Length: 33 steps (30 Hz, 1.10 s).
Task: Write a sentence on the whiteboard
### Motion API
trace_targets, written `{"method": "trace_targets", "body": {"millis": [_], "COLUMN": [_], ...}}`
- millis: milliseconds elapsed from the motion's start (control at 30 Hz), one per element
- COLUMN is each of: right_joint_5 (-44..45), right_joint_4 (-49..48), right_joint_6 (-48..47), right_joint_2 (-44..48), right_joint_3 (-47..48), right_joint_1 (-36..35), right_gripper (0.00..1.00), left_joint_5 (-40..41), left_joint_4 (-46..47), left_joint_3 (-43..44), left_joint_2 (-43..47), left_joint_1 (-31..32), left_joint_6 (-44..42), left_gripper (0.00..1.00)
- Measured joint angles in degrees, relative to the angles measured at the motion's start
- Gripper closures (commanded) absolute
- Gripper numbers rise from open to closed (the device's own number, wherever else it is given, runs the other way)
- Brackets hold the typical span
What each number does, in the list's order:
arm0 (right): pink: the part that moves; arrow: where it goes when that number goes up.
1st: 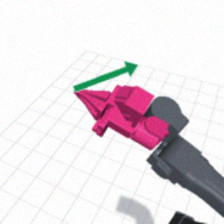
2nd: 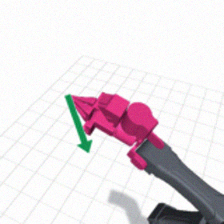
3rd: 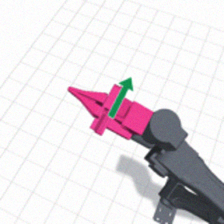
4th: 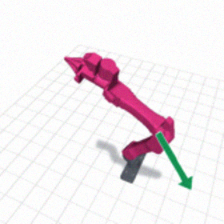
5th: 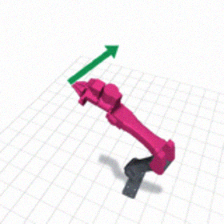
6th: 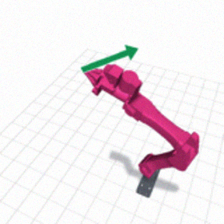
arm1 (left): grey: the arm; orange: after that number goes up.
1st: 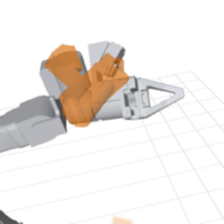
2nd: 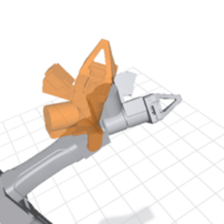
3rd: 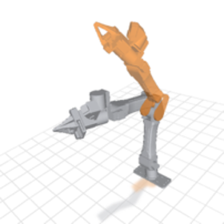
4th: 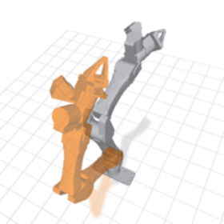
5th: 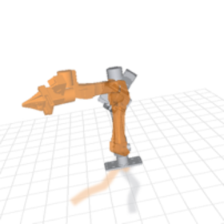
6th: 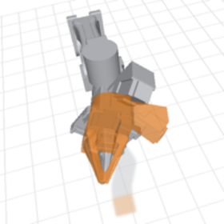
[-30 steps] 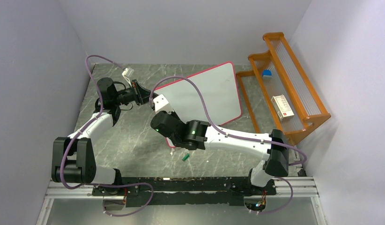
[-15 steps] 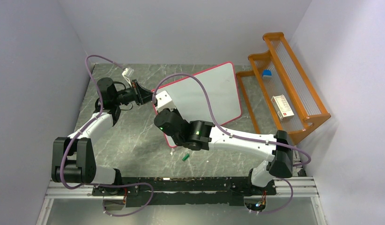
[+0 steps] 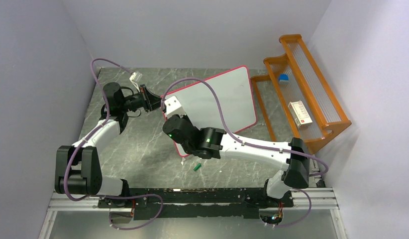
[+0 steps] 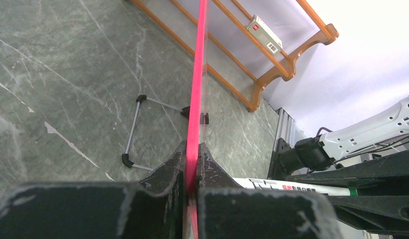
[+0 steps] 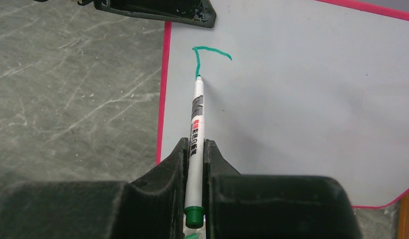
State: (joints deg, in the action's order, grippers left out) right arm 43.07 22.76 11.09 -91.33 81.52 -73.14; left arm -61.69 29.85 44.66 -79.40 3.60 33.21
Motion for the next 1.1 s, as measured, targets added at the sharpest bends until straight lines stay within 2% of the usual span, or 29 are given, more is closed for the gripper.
{"method": "trace_targets", "body": {"millis": [1100], "right_joint_5": [-0.6], "right_joint_4": [-0.2], "right_joint_6": [0.0], "right_joint_2": [-1.3], "right_joint_3": [0.0], "right_joint_1": [0.8], "right_gripper": [1.0], "left_joint_5": [0.1], "left_joint_4": [-0.2], "left_joint_3": [0.0], "left_joint_2": [0.0], "left_joint_1": [0.0], "left_joint_6": [-0.3], "left_gripper": [0.95]}}
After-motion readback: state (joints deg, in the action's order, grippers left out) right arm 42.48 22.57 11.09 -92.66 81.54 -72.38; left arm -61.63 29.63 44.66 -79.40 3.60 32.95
